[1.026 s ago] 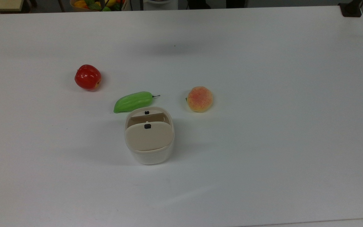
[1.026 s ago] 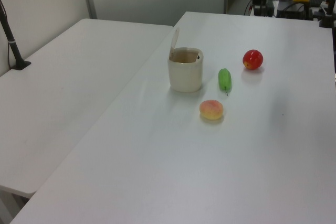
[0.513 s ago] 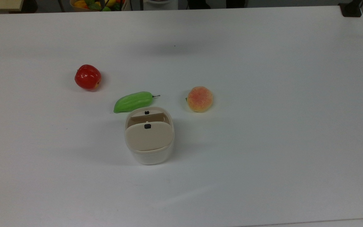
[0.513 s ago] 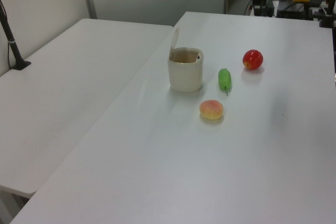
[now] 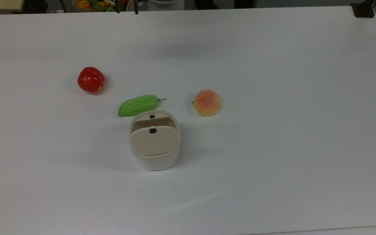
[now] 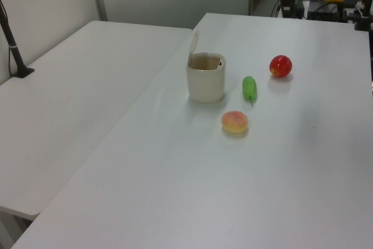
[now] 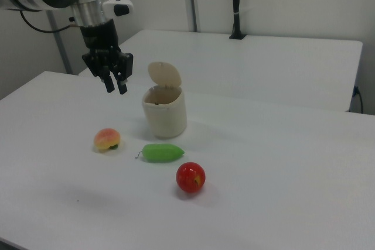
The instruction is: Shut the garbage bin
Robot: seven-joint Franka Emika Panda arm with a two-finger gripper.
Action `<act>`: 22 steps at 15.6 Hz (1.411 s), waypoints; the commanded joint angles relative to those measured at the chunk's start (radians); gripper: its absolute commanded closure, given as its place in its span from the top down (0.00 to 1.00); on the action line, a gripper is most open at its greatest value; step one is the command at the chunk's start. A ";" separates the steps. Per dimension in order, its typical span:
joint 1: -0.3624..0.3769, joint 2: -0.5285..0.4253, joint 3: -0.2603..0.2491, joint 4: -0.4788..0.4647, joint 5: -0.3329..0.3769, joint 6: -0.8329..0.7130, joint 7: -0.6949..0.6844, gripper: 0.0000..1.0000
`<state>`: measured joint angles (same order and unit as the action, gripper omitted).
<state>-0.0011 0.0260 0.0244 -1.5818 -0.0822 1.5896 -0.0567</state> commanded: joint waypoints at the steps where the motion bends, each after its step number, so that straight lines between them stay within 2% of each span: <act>1: 0.004 -0.009 0.002 -0.014 -0.001 -0.007 -0.022 0.00; 12: 0.015 0.048 0.006 -0.012 0.015 0.147 -0.022 0.00; 22: 0.030 0.133 0.014 -0.011 0.019 0.459 -0.006 0.00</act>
<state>0.0084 0.1384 0.0401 -1.5835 -0.0808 1.9478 -0.0608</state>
